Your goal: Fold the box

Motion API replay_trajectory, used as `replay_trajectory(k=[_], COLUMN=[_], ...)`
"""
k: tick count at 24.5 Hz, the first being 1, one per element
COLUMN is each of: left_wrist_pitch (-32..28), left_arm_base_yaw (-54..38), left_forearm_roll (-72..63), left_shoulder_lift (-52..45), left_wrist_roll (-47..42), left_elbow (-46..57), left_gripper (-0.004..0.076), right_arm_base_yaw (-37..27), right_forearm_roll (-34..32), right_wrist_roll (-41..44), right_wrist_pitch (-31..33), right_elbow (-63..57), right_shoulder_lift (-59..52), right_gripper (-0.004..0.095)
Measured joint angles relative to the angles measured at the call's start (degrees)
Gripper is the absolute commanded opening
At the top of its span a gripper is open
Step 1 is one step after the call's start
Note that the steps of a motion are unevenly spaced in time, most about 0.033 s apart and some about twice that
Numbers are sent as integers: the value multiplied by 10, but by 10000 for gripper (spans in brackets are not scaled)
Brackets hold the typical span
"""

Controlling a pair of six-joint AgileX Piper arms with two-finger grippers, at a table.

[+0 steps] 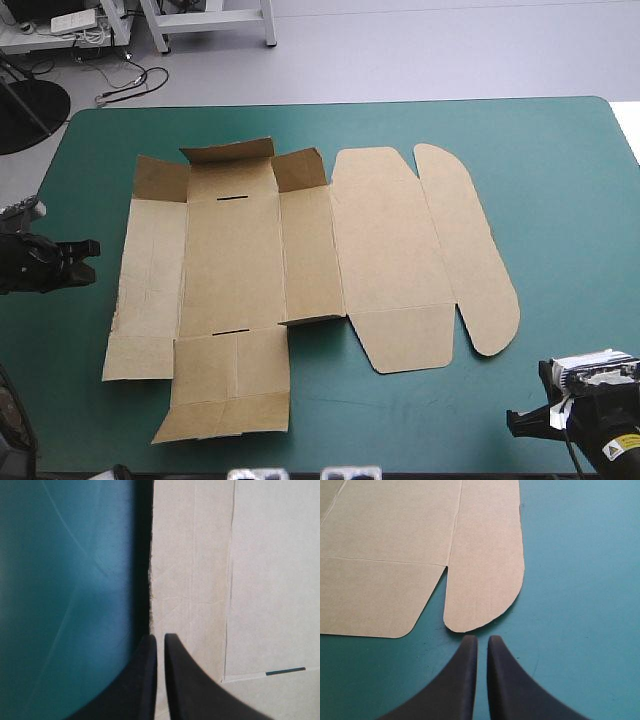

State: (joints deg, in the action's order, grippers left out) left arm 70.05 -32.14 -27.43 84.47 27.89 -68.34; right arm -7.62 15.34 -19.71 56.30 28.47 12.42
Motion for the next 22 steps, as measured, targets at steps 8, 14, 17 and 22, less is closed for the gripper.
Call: replay_trajectory(k=[8, 14, 17, 22], left_wrist_pitch=[-5, -8, -11, -27], left_arm_base_yaw=[20, 26, 28, 45], left_forearm_roll=[4, -38, -79, -107], left_shoulder_lift=[61, 73, 73, 81], left_wrist_roll=[-14, 26, 45, 49], left_elbow=[33, 94, 99, 100], left_gripper=[580, 575, 533, 427], right_arm_base_yaw=[0, 0, 0, 0], right_forearm_roll=[0, 0, 0, 0], right_wrist_roll=[0, 0, 0, 0], right_wrist_pitch=[0, 0, 0, 0], right_elbow=[0, 0, 0, 0], right_shoulder_lift=[0, 0, 0, 0], right_gripper=[65, 65, 65, 65])
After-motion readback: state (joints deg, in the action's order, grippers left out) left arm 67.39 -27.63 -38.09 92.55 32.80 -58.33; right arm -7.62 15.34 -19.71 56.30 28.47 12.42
